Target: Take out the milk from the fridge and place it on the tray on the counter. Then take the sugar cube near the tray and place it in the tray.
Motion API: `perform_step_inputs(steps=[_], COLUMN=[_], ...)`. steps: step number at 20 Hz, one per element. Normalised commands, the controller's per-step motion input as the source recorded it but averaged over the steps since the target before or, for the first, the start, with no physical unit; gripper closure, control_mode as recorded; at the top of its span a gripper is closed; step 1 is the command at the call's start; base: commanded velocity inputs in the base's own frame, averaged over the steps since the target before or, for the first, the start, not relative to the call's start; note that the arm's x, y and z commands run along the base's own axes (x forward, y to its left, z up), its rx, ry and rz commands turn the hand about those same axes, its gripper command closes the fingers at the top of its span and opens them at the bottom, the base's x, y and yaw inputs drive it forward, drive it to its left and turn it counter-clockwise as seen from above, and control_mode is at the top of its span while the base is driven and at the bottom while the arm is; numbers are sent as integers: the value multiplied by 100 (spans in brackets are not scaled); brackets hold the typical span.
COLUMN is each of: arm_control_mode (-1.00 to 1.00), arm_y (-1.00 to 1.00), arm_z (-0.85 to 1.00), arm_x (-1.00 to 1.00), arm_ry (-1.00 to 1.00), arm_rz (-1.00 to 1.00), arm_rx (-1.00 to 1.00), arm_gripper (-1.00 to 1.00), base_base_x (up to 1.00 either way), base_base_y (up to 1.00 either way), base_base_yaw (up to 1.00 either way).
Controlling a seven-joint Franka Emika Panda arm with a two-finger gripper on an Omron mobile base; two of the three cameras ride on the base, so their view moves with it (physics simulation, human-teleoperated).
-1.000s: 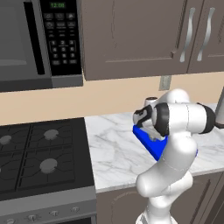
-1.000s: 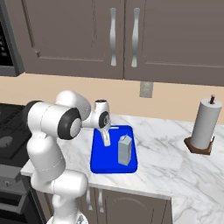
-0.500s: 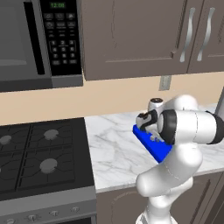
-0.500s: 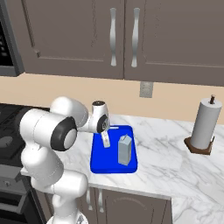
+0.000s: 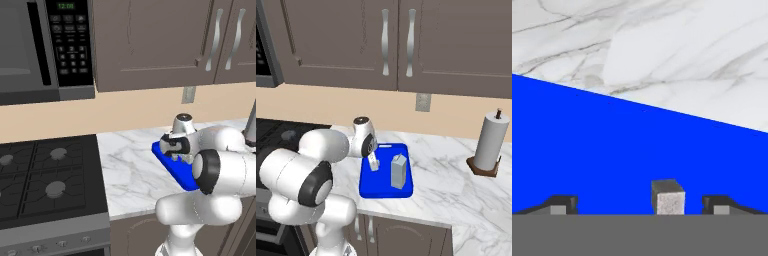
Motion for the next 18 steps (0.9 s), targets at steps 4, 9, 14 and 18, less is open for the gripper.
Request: perform_step_inputs(steps=[4,9,14,18], arm_control_mode=[-100,-100,-100,-100], arm_y=[0,11,3,8], arm_z=[65,69,81,99], arm_x=[-61,-49,-59,-88], arm_ry=[-3,0,-4,-11], arm_rz=[0,0,0,0], arm_rx=[-8,-10,-7,-5], arm_gripper=[-100,-100,-100,-100], base_base_x=[0,0,0,0], base_base_y=[0,0,0,0], base_base_yaw=[0,0,0,0])
